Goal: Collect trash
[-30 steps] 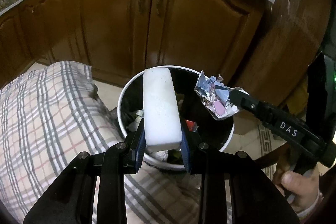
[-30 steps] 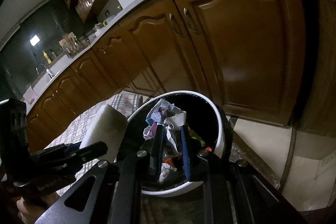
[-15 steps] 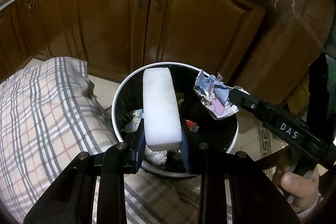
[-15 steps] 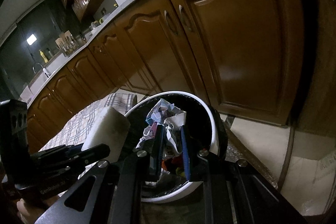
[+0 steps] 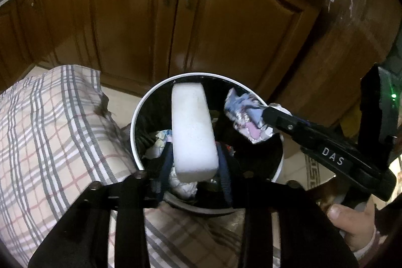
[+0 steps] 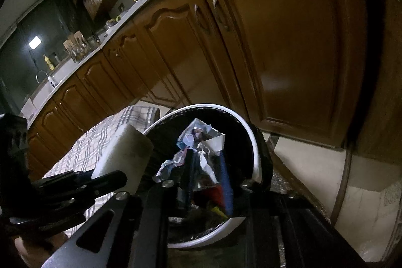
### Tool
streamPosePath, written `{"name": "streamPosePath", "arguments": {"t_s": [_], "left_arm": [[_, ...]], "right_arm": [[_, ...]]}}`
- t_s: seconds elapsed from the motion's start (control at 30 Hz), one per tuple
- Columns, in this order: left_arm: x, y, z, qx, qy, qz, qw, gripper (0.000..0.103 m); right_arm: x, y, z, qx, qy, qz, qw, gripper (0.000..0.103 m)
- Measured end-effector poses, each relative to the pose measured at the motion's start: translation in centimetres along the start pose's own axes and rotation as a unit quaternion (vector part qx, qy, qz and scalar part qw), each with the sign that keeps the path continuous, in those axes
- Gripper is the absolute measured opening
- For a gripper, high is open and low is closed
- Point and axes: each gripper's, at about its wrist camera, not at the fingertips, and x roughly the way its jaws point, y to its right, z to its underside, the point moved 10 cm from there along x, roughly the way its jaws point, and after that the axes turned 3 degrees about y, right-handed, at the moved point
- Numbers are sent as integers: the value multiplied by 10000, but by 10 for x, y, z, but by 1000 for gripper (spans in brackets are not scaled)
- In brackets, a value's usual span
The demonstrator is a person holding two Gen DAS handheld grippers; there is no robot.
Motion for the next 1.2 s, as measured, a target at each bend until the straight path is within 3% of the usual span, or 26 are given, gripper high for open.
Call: {"name": "streamPosePath", "arguments": {"t_s": [0.07, 0.13, 0.23, 0.37, 0.53, 1.0, 1.2], "left_arm": [[-4, -1, 0, 0, 49, -26, 10000, 54], [-9, -2, 0, -12, 107, -24, 9999, 55], [-15, -5, 2, -91, 154, -20, 9998, 65], [-22, -10, 7, -185, 188, -29, 9996, 65], [-36, -19, 14, -339, 283, -67, 9990, 67], [-99, -63, 51, -888, 693, -263, 9933, 73], [-132, -80, 70, -1068, 1038, -456, 9878, 84]], "right_arm": [[-1, 1, 1, 59, -12, -28, 10000, 34], [-3, 1, 2, 105, 12, -58, 9999, 44], [-9, -1, 3, 147, 78, -107, 9998, 52], [-17, -3, 2, 192, 170, -140, 9996, 59], [-30, -12, -2, 216, 336, -238, 9989, 75], [-70, -63, 22, 41, 678, -461, 9966, 92], [-83, -88, 40, -219, 823, -387, 9956, 102]]}}
